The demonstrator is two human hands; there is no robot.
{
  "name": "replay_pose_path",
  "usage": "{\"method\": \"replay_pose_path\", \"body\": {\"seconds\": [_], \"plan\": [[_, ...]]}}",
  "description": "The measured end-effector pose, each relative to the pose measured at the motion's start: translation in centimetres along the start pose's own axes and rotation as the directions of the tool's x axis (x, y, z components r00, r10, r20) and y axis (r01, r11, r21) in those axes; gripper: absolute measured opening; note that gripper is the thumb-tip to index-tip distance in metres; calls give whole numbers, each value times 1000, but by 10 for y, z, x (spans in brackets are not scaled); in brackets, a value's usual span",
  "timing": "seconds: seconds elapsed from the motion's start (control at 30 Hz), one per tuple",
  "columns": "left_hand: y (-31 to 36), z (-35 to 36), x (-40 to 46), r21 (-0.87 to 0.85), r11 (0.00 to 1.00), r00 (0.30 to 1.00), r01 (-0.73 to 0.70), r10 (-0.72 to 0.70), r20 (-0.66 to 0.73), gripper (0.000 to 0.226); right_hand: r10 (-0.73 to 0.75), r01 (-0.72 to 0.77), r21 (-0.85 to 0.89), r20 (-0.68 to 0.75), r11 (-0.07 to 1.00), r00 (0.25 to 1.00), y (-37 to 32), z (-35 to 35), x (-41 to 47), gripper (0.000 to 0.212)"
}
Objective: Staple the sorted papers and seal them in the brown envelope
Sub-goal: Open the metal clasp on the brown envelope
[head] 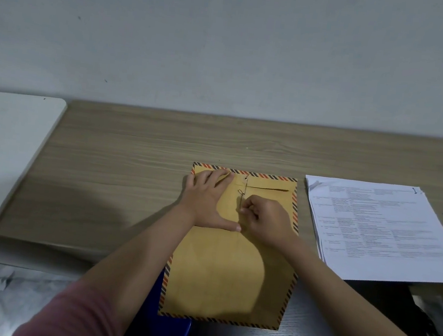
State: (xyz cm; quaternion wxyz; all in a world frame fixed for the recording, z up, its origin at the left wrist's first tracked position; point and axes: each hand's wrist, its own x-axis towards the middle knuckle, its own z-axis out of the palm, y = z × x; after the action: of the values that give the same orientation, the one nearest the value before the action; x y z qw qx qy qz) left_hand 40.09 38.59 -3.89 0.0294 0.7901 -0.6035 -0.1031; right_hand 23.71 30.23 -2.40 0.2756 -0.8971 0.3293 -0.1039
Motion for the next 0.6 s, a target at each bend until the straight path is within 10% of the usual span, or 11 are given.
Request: {"method": "replay_pose_path", "body": {"seconds": [0.37, 0.6], "plan": [[1, -1, -2, -22, 1000, 999, 8, -7, 37, 131, 149, -149, 33, 9, 988, 989, 30, -33, -53, 2], [0, -5, -2, -13, 999, 996, -32, 33, 78, 129, 355, -361, 28, -266, 932, 896, 43, -59, -37, 7]]}}
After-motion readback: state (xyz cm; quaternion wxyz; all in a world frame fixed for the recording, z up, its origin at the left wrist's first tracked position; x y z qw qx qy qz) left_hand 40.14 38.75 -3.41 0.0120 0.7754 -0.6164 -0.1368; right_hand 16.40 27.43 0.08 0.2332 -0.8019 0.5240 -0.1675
